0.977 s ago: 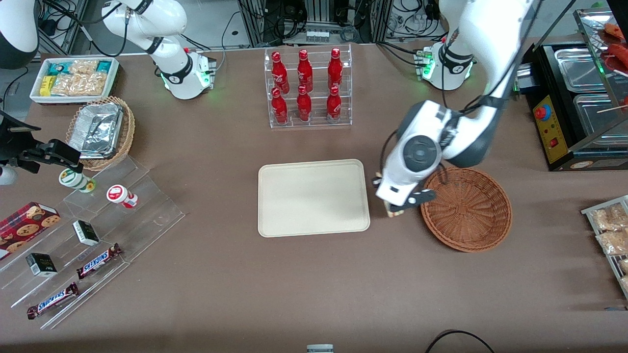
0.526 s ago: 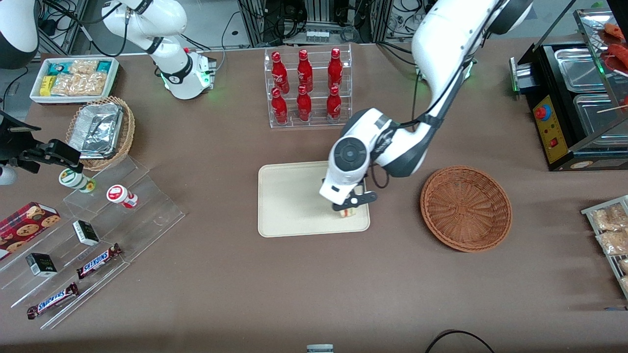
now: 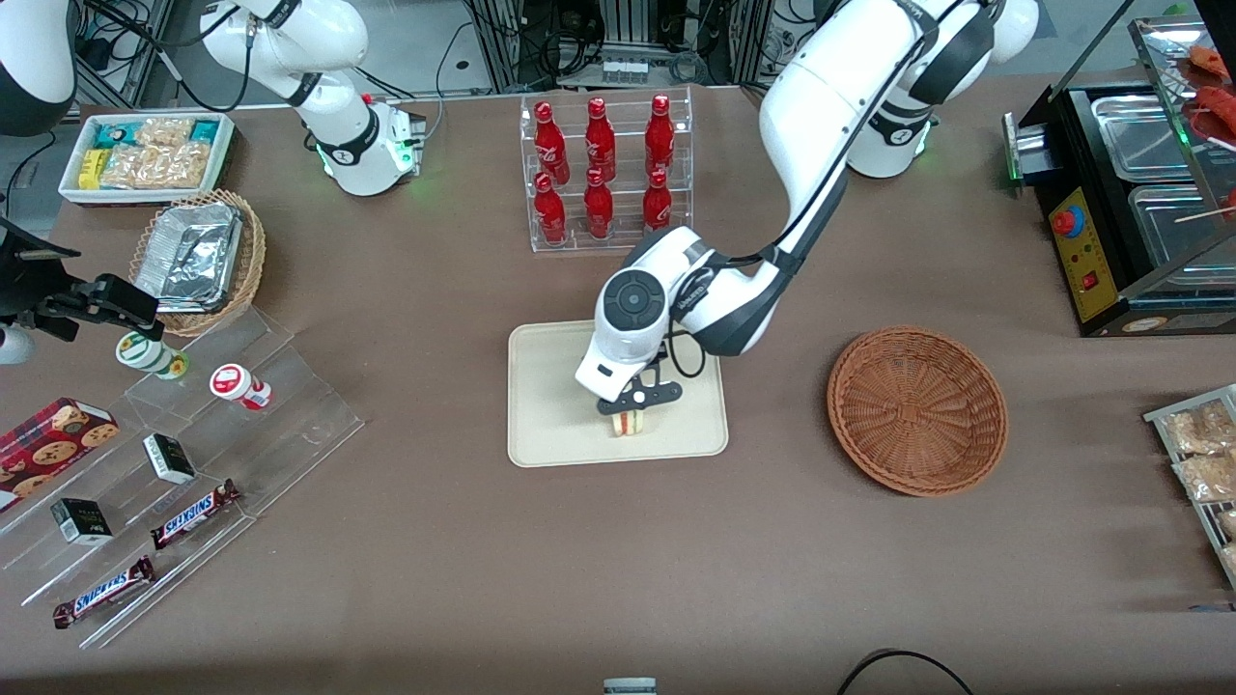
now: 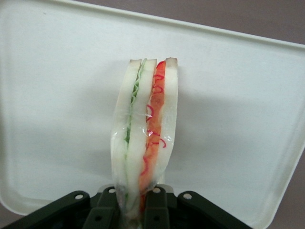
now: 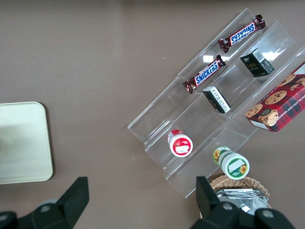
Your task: Place sandwich from basket to tray
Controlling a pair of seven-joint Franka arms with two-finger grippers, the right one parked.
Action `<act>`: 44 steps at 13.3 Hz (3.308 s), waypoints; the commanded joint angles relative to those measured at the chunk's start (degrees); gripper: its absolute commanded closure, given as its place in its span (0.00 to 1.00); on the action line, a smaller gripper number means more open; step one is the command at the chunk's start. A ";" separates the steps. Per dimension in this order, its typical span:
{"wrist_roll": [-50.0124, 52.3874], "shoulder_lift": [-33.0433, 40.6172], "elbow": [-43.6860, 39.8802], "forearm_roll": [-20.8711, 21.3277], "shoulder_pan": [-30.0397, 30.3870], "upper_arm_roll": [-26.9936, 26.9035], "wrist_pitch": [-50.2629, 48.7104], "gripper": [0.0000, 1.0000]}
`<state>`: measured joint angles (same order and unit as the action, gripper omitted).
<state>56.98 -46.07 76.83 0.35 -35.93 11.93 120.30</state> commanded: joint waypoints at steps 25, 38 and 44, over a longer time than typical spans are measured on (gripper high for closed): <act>3.84 6.24 -9.86 0.52 -1.07 -0.86 -17.63 0.00; -15.99 21.44 4.54 3.61 12.79 -0.94 -22.74 0.00; -40.78 36.02 20.10 0.45 27.81 -0.95 -23.70 0.00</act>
<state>22.01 -17.38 89.38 3.19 -12.87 10.40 96.60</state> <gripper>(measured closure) 0.000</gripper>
